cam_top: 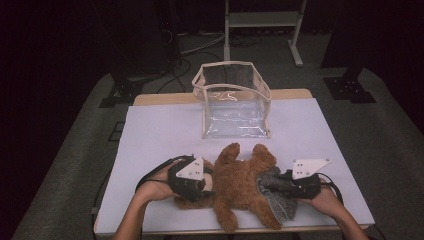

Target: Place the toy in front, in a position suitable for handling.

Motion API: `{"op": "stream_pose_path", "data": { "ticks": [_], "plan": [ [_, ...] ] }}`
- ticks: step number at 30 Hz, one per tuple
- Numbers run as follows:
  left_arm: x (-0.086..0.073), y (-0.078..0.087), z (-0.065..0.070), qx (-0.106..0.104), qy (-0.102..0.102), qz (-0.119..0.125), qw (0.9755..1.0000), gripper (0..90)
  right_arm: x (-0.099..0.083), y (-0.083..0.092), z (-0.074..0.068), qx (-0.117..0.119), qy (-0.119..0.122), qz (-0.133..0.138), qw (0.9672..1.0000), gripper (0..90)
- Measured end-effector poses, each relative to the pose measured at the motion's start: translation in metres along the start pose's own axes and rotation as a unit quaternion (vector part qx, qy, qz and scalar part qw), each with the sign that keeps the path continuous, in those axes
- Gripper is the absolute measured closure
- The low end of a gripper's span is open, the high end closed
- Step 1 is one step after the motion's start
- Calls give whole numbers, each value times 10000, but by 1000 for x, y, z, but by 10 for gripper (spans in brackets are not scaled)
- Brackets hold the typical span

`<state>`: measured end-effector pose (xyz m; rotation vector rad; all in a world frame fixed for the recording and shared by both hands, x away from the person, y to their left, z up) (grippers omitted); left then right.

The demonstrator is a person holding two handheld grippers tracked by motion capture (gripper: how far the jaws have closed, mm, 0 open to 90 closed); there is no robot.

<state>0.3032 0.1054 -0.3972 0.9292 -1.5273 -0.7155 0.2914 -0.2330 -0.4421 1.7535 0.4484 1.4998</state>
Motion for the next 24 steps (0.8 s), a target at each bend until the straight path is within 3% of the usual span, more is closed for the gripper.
{"op": "stream_pose_path", "data": {
  "ticks": [3,6,7,9,10,13,16,19,21,24],
  "plan": [
    [0,0,0,5,3,-8,10000,357,-9,6,0,-19,-76,-38,10000,715],
    [1,0,0,22,-5,-37,10000,357,-6,29,-1,-150,-92,242,9996,711],
    [1,0,0,25,-19,-56,10000,357,-6,29,-1,-150,-92,242,9996,711],
    [1,0,0,22,-22,-54,10000,357,4,38,-1,-260,12,369,9990,710],
    [1,0,1,14,-7,-34,10000,357,18,43,0,-356,150,452,9982,711],
    [1,0,1,19,-30,-56,10000,356,33,38,6,-359,255,456,9980,711],
    [0,0,1,18,-23,-39,10000,357,36,26,11,-249,212,401,9987,712],
    [0,0,1,19,-20,-30,10000,356,29,17,15,-146,109,341,9993,713],
    [0,0,1,15,-14,-16,10000,355,11,10,16,-117,-43,126,9998,712],
    [1,0,2,18,-34,-32,10000,354,2,16,12,-118,-75,39,9999,711]
  ]
}}
Point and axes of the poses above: each handheld gripper's, and its own axes: y roughly backward along the jaws, x roughly out of its top, z roughly to its right, the point moved 2 cm from there along -y, roughly forward along the jaws, and after that the axes turned 14 degrees about -z, right-handed, at the moved point
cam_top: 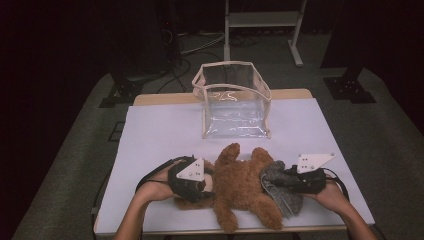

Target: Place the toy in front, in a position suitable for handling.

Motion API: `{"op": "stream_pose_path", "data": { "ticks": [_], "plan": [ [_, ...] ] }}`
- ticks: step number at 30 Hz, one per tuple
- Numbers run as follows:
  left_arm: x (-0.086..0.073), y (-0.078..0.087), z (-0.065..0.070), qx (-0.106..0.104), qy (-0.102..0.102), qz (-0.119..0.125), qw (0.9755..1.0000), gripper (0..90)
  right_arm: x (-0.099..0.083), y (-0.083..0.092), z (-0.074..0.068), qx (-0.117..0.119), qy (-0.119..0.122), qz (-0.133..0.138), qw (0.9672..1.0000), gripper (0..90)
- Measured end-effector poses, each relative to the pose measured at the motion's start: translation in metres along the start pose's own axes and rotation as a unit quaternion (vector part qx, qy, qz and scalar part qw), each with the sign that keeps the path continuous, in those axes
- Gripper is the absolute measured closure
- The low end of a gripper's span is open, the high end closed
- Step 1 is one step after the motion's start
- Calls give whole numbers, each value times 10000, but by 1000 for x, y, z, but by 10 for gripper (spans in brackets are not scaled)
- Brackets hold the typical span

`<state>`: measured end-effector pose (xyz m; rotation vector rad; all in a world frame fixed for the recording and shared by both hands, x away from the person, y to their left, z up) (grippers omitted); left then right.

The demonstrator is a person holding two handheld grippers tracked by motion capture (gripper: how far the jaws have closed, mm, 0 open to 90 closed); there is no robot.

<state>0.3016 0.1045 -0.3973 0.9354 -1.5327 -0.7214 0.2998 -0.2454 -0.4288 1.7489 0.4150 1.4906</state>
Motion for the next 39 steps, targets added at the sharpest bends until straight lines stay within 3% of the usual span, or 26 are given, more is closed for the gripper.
{"op": "stream_pose_path", "data": {
  "ticks": [3,6,10,11,13,17,19,23,27,30,34,39],
  "plan": [
    [1,-1,0,3,-7,-10,10000,354,8,16,-5,2,95,179,9998,711],
    [2,-1,1,-2,-25,-8,10000,354,30,24,-6,-32,330,247,9991,711],
    [2,-2,1,-19,-73,-17,10000,354,61,12,1,19,614,85,9981,710],
    [2,-2,1,-19,-73,-17,10000,354,61,12,1,19,614,85,9981,710],
    [1,-2,2,-40,-52,18,10000,354,75,-5,10,103,679,-59,9976,710],
    [1,-2,2,-29,-33,34,10000,354,77,-14,19,219,636,-150,9976,710],
    [2,-2,3,-10,-57,23,10000,354,68,-13,23,296,472,-202,9982,711],
    [3,-3,3,1,-74,-30,10000,354,51,-7,23,288,360,-342,9984,711],
    [4,-3,4,2,-107,-60,9999,354,50,-2,21,339,371,-348,9981,710],
    [4,-4,4,-33,-89,-24,10000,354,69,1,23,375,560,-356,9971,708],
    [2,-3,3,-38,-153,-44,9999,354,91,-9,26,478,717,-362,9956,708],
    [1,-3,5,-46,-157,-13,9999,354,95,-24,31,632,665,-450,9948,710]
  ]
}}
Point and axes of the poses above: each handheld gripper's, and its own axes: y roughly backward along the jaws, x roughly out of its top, z roughly to its right, the point moved 2 cm from there along -y, roughly forward along the jaws, and after that the axes turned 14 degrees about -z, right-handed, at the moved point
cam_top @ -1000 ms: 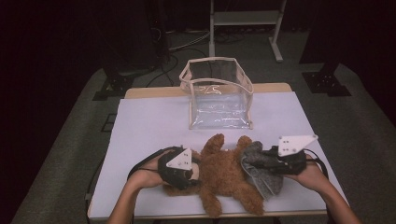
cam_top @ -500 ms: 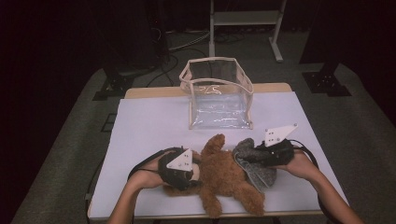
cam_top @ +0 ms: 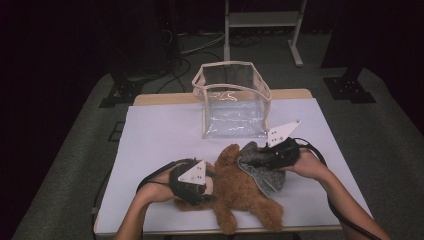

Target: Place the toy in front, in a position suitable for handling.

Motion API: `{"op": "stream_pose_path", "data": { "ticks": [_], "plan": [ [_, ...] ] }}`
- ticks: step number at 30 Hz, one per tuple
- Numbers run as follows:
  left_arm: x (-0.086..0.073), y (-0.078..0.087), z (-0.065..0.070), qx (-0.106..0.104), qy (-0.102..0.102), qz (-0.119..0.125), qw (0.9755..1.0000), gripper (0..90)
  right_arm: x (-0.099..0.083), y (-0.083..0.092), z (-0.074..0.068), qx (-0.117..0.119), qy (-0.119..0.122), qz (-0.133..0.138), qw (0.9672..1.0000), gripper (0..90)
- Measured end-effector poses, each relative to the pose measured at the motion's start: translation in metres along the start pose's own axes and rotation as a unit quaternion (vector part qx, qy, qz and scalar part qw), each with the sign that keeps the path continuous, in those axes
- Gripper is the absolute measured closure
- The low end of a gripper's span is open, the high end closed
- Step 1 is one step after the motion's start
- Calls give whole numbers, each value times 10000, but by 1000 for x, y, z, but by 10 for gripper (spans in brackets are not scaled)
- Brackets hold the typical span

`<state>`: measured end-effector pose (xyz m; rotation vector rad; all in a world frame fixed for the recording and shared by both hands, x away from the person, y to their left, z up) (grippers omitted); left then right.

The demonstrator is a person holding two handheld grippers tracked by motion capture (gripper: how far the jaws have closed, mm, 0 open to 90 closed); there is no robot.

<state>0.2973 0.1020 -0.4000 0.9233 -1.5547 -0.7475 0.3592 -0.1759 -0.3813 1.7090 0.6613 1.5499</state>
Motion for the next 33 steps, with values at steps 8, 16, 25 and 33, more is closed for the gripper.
{"op": "stream_pose_path", "data": {
  "ticks": [8,16,25,33],
  "plan": [
    [0,6,-3,-64,142,171,9997,352,-22,2,0,181,-255,-86,9995,714],
    [-2,13,-6,-91,159,311,9993,348,-34,-1,-3,307,-392,12,9988,720],
    [-10,31,-8,49,239,319,9992,342,-43,1,-7,301,-447,-1,9985,720],
    [-12,22,-6,-102,181,278,9994,372,-21,9,-2,439,-211,-203,9986,717]
  ]
}}
Point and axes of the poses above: each handheld gripper's, and its own axes: y roughly backward along the jaws, x roughly out of its top, z roughly to its right, the point moved 2 cm from there along -y, roughly forward along the jaws, and after that the axes turned 14 degrees about -z, right-handed, at the moved point
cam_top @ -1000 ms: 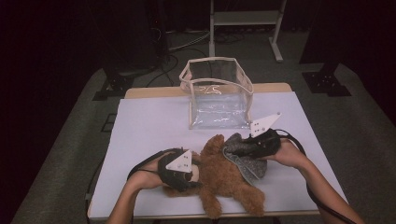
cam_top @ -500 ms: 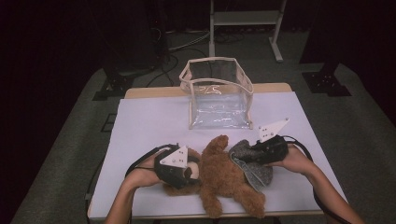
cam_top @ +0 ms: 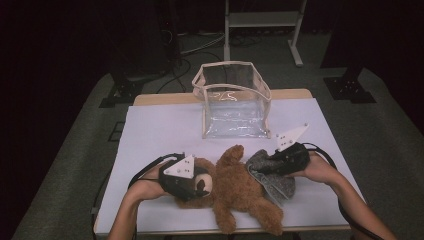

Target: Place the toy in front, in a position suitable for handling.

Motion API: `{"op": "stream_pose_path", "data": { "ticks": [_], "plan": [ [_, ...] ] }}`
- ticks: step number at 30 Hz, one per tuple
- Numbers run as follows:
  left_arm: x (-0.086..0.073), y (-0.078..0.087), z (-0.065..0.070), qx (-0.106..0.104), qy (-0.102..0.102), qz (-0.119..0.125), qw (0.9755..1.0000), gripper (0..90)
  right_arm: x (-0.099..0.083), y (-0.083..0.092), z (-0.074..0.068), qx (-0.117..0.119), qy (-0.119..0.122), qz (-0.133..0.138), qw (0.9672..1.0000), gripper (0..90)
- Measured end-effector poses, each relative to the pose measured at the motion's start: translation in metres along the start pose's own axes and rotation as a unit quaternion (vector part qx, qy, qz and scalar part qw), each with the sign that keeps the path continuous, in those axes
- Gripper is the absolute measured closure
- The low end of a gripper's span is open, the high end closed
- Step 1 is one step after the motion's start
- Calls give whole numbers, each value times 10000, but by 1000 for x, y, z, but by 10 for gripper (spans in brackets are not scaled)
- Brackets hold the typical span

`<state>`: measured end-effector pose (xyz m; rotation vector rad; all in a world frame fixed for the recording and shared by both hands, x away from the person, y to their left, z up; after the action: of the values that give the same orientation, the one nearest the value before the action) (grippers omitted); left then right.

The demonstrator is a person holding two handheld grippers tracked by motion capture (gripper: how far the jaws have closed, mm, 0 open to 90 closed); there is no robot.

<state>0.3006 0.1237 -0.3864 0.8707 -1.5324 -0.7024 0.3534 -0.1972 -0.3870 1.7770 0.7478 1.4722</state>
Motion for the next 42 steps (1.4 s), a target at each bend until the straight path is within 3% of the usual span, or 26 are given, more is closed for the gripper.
{"op": "stream_pose_path", "data": {
  "ticks": [6,9,13,21,26,32,36,39,42],
  "plan": [
    [0,-1,2,2,-44,-33,10000,374,29,-6,4,-15,247,-27,9997,714],
    [0,-1,4,-3,-130,-81,9999,374,34,-10,5,0,262,19,9997,715],
    [0,-1,4,-2,-139,-84,9999,376,28,-9,8,-22,213,-12,9998,715],
    [1,-3,2,10,-87,-25,10000,370,-22,4,22,-284,-396,-239,9985,716],
    [2,-3,3,1,-172,-95,9998,369,-12,9,20,-339,-277,-151,9989,715],
    [1,-2,4,3,-184,-85,9998,369,2,0,17,-169,-156,-56,9997,715],
    [-1,-2,3,-6,-110,19,9999,368,-26,1,22,-127,-532,189,9983,715],
    [0,-2,2,-11,-105,26,9999,367,-53,3,24,-179,-844,384,9955,715],
    [1,-3,1,-18,-109,24,9999,365,-62,9,20,-229,-891,488,9946,715]
  ]
}}
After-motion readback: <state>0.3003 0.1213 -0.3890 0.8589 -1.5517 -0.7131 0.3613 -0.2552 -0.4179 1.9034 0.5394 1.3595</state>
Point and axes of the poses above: each handheld gripper's, and its own axes: y roughly backward along the jaws, x roughly out of its top, z roughly to its right, the point moved 2 cm from there along -y, roughly forward along the jaws, and after that the axes turned 14 degrees about -z, right-handed, at the moved point
